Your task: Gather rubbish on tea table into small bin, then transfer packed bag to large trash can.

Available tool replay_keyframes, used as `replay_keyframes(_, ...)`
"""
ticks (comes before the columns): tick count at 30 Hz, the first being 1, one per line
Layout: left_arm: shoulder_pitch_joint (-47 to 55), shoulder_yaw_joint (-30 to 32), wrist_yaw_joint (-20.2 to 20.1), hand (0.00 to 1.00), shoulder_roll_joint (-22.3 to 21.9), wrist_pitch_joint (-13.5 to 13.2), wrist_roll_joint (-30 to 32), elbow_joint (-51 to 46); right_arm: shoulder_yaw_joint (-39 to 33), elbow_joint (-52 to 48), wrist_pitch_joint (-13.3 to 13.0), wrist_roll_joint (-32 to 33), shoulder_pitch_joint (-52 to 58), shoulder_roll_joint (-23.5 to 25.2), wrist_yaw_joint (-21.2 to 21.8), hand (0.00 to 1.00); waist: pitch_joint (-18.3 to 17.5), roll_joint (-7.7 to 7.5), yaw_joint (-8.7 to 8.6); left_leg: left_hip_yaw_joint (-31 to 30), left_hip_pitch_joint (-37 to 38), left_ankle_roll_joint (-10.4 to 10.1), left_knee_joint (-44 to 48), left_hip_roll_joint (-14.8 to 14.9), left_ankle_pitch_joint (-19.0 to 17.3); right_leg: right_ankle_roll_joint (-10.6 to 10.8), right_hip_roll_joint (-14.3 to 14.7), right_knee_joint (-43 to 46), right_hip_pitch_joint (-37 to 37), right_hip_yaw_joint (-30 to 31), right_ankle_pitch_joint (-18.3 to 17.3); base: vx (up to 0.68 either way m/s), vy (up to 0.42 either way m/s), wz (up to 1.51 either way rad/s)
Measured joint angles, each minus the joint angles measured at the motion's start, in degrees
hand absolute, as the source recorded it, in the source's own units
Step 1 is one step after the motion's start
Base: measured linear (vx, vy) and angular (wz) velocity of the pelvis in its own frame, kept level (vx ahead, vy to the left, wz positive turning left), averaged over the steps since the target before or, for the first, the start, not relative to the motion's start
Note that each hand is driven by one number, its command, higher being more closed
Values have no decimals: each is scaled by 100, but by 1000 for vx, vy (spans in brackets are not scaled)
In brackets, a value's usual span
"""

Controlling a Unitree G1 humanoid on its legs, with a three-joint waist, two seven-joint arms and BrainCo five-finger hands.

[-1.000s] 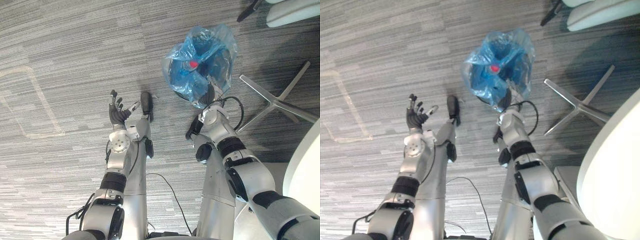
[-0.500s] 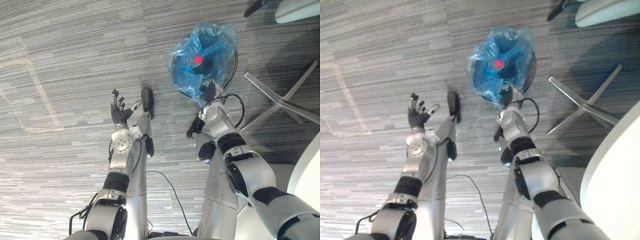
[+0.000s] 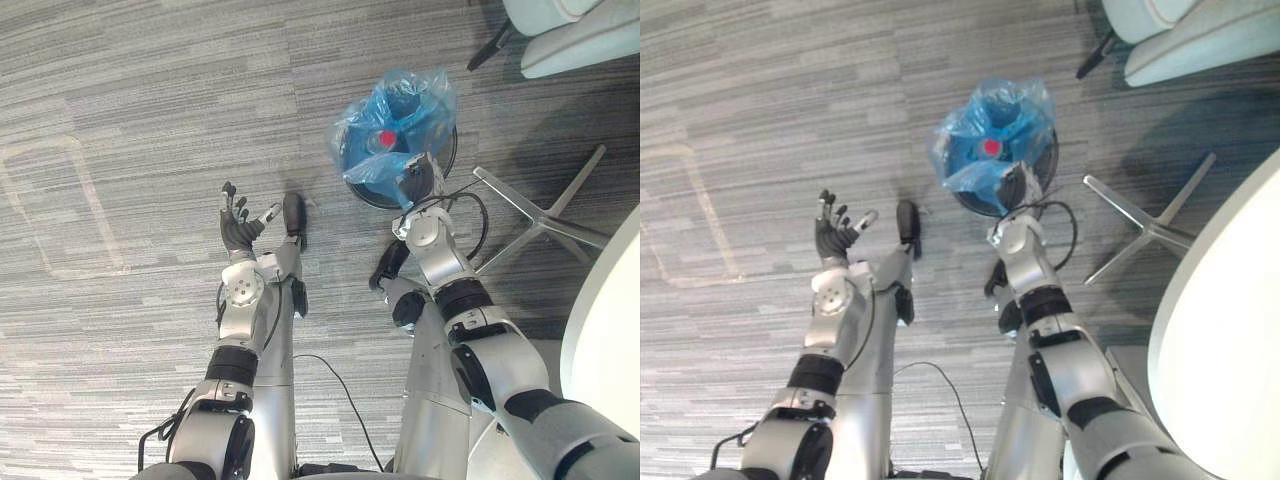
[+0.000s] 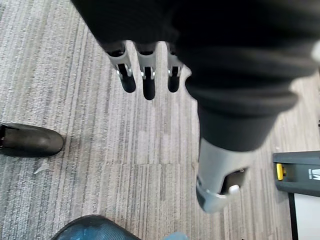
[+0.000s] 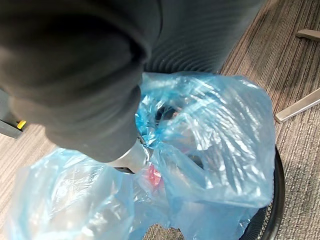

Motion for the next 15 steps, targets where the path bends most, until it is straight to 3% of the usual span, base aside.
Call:
replay_keyframes(5, 323, -187, -102, 0, -3, 148, 10, -2, 38, -575, -5, 222, 700, 337, 1, 100, 0, -1, -1, 35, 711, -5, -33, 94, 61, -38, 92, -196, 806, -61, 57, -19, -41, -4)
replay_keyframes(6, 410, -256, -133, 0, -3, 154, 13, -3, 86, -861, -61, 252, 932, 435, 0, 100, 0, -1, -6, 73, 1018, -31, -106, 95, -73, -19, 104, -296, 1100, -43, 35, -20, -35, -8)
replay_keyframes(12, 941, -598, -274, 0, 11, 255, 84, 35, 383, -1421, -153, 636, 1968, 748, 44, 100, -2, -22, -19, 175, 2109, -59, -509, 115, -89, 92, 213, -807, 2209, -78, 18, 16, -34, -1)
replay_keyframes(15, 1562, -771, -455, 0, -18, 383, 244, 257, 683, -1912, -172, 1007, 3038, 1043, 319, 100, -49, -109, -58, 270, 3343, -78, -593, 113, -301, 135, 263, -1241, 3563, -103, -4, 130, -31, -9)
